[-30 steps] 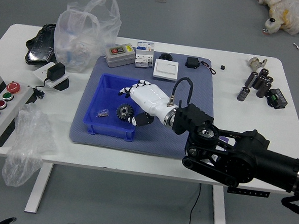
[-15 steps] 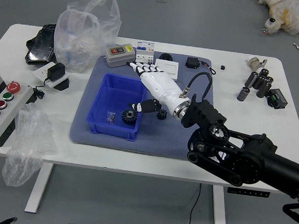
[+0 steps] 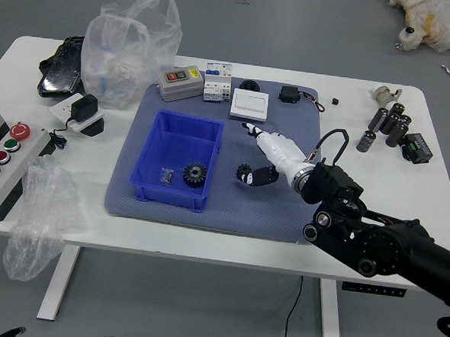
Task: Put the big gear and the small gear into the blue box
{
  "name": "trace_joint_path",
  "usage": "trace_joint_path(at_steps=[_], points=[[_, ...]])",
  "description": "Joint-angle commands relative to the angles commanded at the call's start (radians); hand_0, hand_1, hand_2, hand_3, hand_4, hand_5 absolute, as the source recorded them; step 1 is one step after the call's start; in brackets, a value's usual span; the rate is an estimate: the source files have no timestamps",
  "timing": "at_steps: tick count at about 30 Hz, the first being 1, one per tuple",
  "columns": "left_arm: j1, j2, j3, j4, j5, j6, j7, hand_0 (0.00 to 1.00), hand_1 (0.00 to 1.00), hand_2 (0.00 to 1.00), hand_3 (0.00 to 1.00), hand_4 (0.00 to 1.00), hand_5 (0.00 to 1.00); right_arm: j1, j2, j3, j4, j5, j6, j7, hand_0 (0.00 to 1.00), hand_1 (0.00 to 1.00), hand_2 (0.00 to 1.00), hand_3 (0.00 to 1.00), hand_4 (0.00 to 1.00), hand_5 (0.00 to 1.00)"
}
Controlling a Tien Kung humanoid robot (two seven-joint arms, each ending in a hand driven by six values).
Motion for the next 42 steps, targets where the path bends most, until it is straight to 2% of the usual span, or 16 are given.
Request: trace_joint_path(at_steps=[3, 4, 9, 10, 15, 16, 27, 32, 37, 42], points=[[-0.001, 0.0, -0.001, 0.0, 0.002, 0.0, 0.001, 0.656, 0.555, 0.571, 0.714, 0.726, 0.622, 0.008, 0.009, -0.023, -0.022, 0.019, -0.004, 0.003, 0.957, 0.898, 0.912, 0.988, 0.866, 0.168], [0.0, 0.001, -0.002, 0.0, 0.003, 0.0, 0.002, 0.656, 0.554, 0.571, 0.714, 0.727, 0.623, 0.01, 0.012, -0.032, -0.032, 0.028, -0.007, 0.003, 0.933, 0.808, 0.732, 0.88, 0.876, 0.177], [0.001, 0.002, -0.014, -0.001, 0.015, 0.0, 0.009, 0.656, 0.554, 0.571, 0.714, 0.727, 0.623, 0.017, 0.024, -0.069, -0.077, 0.057, -0.015, -0.021, 0.933, 0.808, 0.732, 0.88, 0.876, 0.177], [0.001, 0.002, -0.015, -0.001, 0.016, -0.001, 0.009, 0.655, 0.555, 0.571, 0.715, 0.727, 0.624, 0.017, 0.025, -0.074, -0.084, 0.058, -0.017, -0.026, 0.816, 0.623, 0.425, 0.625, 0.607, 0.002], [0.0, 0.001, -0.013, -0.001, 0.015, -0.001, 0.006, 0.655, 0.555, 0.571, 0.715, 0.727, 0.624, 0.016, 0.029, -0.088, -0.095, 0.055, -0.032, -0.032, 0.816, 0.623, 0.425, 0.625, 0.607, 0.002], [0.0, 0.001, -0.013, -0.001, 0.015, -0.001, 0.006, 0.656, 0.554, 0.571, 0.716, 0.728, 0.626, 0.017, 0.029, -0.088, -0.094, 0.053, -0.037, -0.031, 0.786, 0.59, 0.368, 0.583, 0.502, 0.002], [-0.002, 0.002, -0.01, 0.0, 0.012, -0.002, 0.003, 0.656, 0.554, 0.571, 0.715, 0.728, 0.625, 0.018, 0.028, -0.091, -0.082, 0.052, -0.091, -0.003, 0.782, 0.59, 0.363, 0.586, 0.475, 0.002], [-0.001, 0.001, -0.009, 0.0, 0.01, -0.001, 0.003, 0.656, 0.554, 0.571, 0.715, 0.727, 0.624, 0.017, 0.021, -0.064, -0.069, 0.043, -0.108, 0.006, 0.781, 0.587, 0.362, 0.584, 0.479, 0.002], [0.0, 0.001, -0.007, -0.001, 0.007, 0.0, 0.003, 0.656, 0.555, 0.571, 0.716, 0.729, 0.626, 0.022, 0.003, -0.009, -0.025, 0.004, -0.117, 0.003, 0.779, 0.586, 0.362, 0.587, 0.485, 0.002], [0.001, 0.001, -0.007, -0.001, 0.007, 0.0, 0.004, 0.656, 0.554, 0.571, 0.719, 0.731, 0.631, 0.041, -0.007, 0.008, 0.065, -0.039, -0.129, 0.003, 0.779, 0.584, 0.354, 0.592, 0.484, 0.002]])
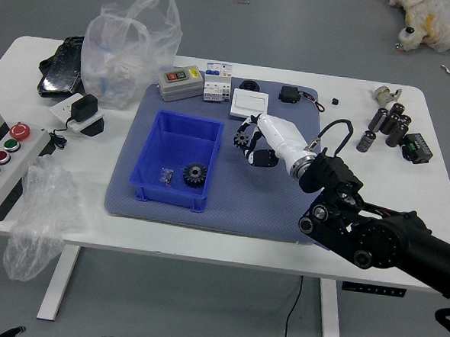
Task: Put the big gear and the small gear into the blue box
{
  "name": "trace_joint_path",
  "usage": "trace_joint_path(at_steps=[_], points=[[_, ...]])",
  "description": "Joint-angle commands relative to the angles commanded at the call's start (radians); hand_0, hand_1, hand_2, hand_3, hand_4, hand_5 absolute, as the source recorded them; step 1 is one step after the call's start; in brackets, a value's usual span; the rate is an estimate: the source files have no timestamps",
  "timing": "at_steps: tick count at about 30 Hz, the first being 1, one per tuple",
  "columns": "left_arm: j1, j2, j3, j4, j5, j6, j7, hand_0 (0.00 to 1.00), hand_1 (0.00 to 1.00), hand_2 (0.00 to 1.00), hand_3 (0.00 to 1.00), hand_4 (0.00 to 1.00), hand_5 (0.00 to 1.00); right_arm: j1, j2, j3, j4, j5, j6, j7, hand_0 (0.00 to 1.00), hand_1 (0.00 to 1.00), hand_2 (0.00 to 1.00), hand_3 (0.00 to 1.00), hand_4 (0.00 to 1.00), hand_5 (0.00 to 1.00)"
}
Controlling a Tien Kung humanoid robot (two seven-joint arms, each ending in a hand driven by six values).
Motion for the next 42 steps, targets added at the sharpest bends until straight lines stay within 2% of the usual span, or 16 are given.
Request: trace_joint_path(at_steps=[3, 4, 9, 10, 15, 16, 21, 22, 27, 28, 30, 35, 39, 40, 42], points=[[-0.001, 0.0, -0.001, 0.0, 0.002, 0.0, 0.001, 0.656, 0.554, 0.571, 0.719, 0.731, 0.631, 0.019, 0.005, -0.025, 0.059, -0.022, -0.002, 0.002, 0.779, 0.584, 0.354, 0.592, 0.484, 0.002], [-0.001, 0.0, -0.001, 0.0, 0.002, 0.0, 0.001, 0.656, 0.554, 0.571, 0.719, 0.732, 0.631, 0.025, 0.007, -0.036, 0.077, -0.027, -0.002, 0.002, 0.748, 0.395, 0.241, 0.628, 0.445, 0.002], [-0.004, 0.0, -0.004, -0.001, 0.007, -0.001, 0.002, 0.656, 0.554, 0.571, 0.719, 0.732, 0.631, 0.064, 0.024, -0.115, 0.125, -0.029, 0.029, 0.004, 0.748, 0.395, 0.241, 0.628, 0.445, 0.002], [-0.004, 0.0, -0.005, -0.001, 0.007, -0.001, 0.002, 0.656, 0.555, 0.571, 0.719, 0.731, 0.631, 0.069, 0.027, -0.127, 0.125, -0.029, 0.039, 0.002, 0.645, 0.272, 0.224, 0.705, 0.302, 0.101], [-0.005, 0.0, -0.008, -0.002, 0.011, -0.001, 0.004, 0.656, 0.555, 0.571, 0.719, 0.731, 0.631, 0.085, 0.034, -0.155, 0.121, -0.051, 0.071, -0.012, 0.645, 0.272, 0.224, 0.705, 0.302, 0.101], [-0.006, 0.0, -0.008, -0.002, 0.011, -0.002, 0.005, 0.656, 0.554, 0.571, 0.72, 0.733, 0.635, 0.087, 0.034, -0.156, 0.119, -0.056, 0.073, -0.017, 0.401, 0.184, 0.181, 0.726, 0.368, 0.138], [-0.007, 0.0, -0.008, -0.002, 0.012, -0.002, 0.004, 0.656, 0.554, 0.571, 0.72, 0.733, 0.635, 0.092, 0.036, -0.163, 0.109, -0.066, 0.081, -0.039, 0.401, 0.184, 0.181, 0.726, 0.368, 0.138], [-0.008, 0.0, -0.008, -0.002, 0.012, -0.002, 0.004, 0.656, 0.554, 0.571, 0.721, 0.733, 0.636, 0.092, 0.036, -0.164, 0.107, -0.066, 0.084, -0.044, 0.32, 0.127, 0.158, 0.792, 0.488, 0.217], [-0.009, 0.0, -0.008, -0.002, 0.013, -0.002, 0.004, 0.656, 0.554, 0.571, 0.721, 0.733, 0.636, 0.094, 0.037, -0.165, 0.102, -0.067, 0.111, -0.068, 0.32, 0.127, 0.158, 0.792, 0.488, 0.217], [-0.009, 0.0, -0.008, -0.002, 0.013, -0.002, 0.004, 0.656, 0.555, 0.571, 0.722, 0.734, 0.637, 0.094, 0.037, -0.166, 0.101, -0.067, 0.114, -0.071, 0.288, 0.102, 0.149, 0.91, 0.562, 0.213], [-0.009, 0.0, -0.009, -0.002, 0.013, -0.002, 0.005, 0.656, 0.555, 0.571, 0.722, 0.734, 0.637, 0.094, 0.037, -0.166, 0.101, -0.069, 0.116, -0.077, 0.288, 0.102, 0.149, 0.91, 0.562, 0.213], [-0.009, -0.001, -0.006, -0.001, 0.011, -0.002, 0.003, 0.656, 0.555, 0.571, 0.721, 0.734, 0.637, 0.085, 0.037, -0.142, 0.096, -0.083, 0.08, -0.068, 0.286, 0.115, 0.163, 0.896, 0.572, 0.23], [-0.007, -0.002, -0.004, -0.001, 0.008, -0.002, 0.002, 0.656, 0.555, 0.571, 0.721, 0.734, 0.637, 0.061, 0.025, -0.054, 0.095, -0.099, -0.006, -0.025, 0.286, 0.115, 0.163, 0.896, 0.572, 0.23], [-0.007, -0.002, -0.004, -0.001, 0.008, -0.002, 0.002, 0.656, 0.554, 0.571, 0.721, 0.732, 0.638, 0.057, 0.022, -0.04, 0.094, -0.098, -0.018, -0.017, 0.654, 0.787, 0.919, 0.998, 0.858, 0.407], [-0.006, -0.002, -0.004, -0.001, 0.007, -0.001, 0.002, 0.656, 0.554, 0.571, 0.721, 0.732, 0.638, 0.046, 0.014, 0.002, 0.088, -0.093, -0.04, -0.001, 0.654, 0.787, 0.919, 0.998, 0.858, 0.407]])
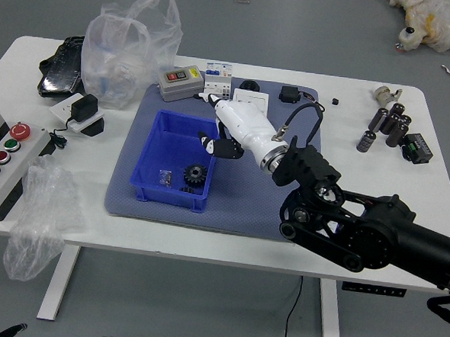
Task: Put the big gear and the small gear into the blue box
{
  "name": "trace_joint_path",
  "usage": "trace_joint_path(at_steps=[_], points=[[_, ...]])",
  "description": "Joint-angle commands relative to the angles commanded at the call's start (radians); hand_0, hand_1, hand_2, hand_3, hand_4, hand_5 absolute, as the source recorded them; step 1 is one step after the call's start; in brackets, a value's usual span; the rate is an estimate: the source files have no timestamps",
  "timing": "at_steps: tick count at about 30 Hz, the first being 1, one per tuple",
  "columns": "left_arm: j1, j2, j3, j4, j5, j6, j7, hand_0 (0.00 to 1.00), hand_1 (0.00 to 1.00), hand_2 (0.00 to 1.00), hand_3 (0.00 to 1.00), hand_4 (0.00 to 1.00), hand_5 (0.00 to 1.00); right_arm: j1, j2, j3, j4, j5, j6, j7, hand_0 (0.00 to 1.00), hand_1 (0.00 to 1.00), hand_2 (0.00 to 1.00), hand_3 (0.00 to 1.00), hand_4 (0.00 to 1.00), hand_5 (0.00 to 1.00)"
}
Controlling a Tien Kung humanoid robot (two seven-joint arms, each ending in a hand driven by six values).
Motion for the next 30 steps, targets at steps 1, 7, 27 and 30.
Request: trace_joint_path(at_steps=[1, 7, 27, 30], points=[[0.001, 0.0, 0.0, 0.0, 0.0, 0.0, 0.0, 0.656, 0.554, 0.571, 0.721, 0.732, 0.638, -0.006, -0.004, 0.021, -0.005, 0.012, -0.004, 0.012, 0.654, 0.787, 0.919, 0.998, 0.858, 0.407], [0.002, 0.0, -0.003, 0.0, 0.003, 0.0, 0.001, 0.656, 0.555, 0.57, 0.721, 0.732, 0.638, -0.045, -0.023, 0.157, -0.035, 0.131, -0.066, 0.132, 0.998, 0.998, 0.998, 0.998, 0.998, 0.73], [0.009, -0.001, 0.002, 0.0, -0.007, 0.002, 0.001, 0.656, 0.555, 0.571, 0.721, 0.733, 0.638, -0.287, -0.036, 0.559, -0.254, 0.066, -0.227, 0.247, 0.998, 0.998, 0.998, 0.998, 0.998, 0.798], [0.008, -0.001, 0.005, 0.001, -0.009, 0.002, -0.002, 0.656, 0.555, 0.571, 0.72, 0.733, 0.639, -0.306, -0.038, 0.594, -0.279, -0.004, -0.206, 0.208, 0.998, 0.998, 0.998, 0.998, 0.998, 0.764]])
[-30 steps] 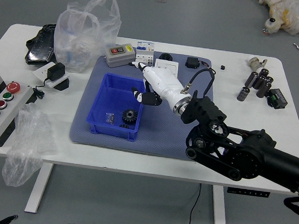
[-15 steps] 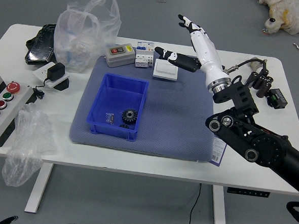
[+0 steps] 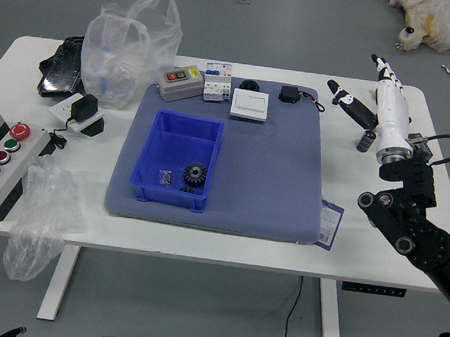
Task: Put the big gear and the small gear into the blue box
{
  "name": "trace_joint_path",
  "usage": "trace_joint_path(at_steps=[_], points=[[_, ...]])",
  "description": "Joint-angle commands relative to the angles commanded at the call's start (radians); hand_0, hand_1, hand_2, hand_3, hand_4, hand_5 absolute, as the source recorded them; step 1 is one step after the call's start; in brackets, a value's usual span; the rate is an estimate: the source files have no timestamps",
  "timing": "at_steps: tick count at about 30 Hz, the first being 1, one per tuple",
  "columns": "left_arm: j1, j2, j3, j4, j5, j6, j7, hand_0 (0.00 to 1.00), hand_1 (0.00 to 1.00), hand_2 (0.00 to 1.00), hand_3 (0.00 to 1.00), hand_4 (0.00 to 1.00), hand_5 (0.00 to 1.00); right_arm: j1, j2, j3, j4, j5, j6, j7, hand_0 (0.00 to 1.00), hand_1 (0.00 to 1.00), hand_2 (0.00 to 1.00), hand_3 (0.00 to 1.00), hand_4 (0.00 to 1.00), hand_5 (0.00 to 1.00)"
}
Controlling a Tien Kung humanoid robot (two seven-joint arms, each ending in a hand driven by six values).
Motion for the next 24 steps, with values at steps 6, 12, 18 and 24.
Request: trace_joint_path(at_steps=[6, 12, 18, 24], points=[[0.0, -0.002, 0.004, 0.0, -0.004, 0.0, -0.002, 0.656, 0.555, 0.57, 0.72, 0.734, 0.639, 0.003, -0.012, -0.013, -0.088, -0.082, 0.094, -0.079, 0.998, 0.998, 0.992, 0.998, 0.998, 0.801], [0.0, -0.002, 0.002, 0.0, -0.001, 0.0, -0.001, 0.656, 0.555, 0.571, 0.72, 0.733, 0.639, 0.055, -0.023, -0.097, -0.161, -0.074, 0.199, -0.137, 0.998, 0.912, 0.998, 0.998, 0.998, 0.796], [-0.004, -0.003, 0.006, 0.001, -0.005, -0.001, -0.003, 0.656, 0.555, 0.571, 0.718, 0.732, 0.636, 0.114, -0.031, -0.2, -0.228, -0.013, 0.294, -0.174, 0.81, 0.806, 0.998, 0.76, 0.998, 0.805], [-0.003, -0.002, 0.003, 0.0, -0.002, -0.001, -0.001, 0.656, 0.555, 0.571, 0.717, 0.73, 0.631, 0.167, -0.046, -0.31, -0.29, 0.07, 0.343, -0.184, 0.742, 0.749, 0.998, 0.667, 0.998, 0.818]])
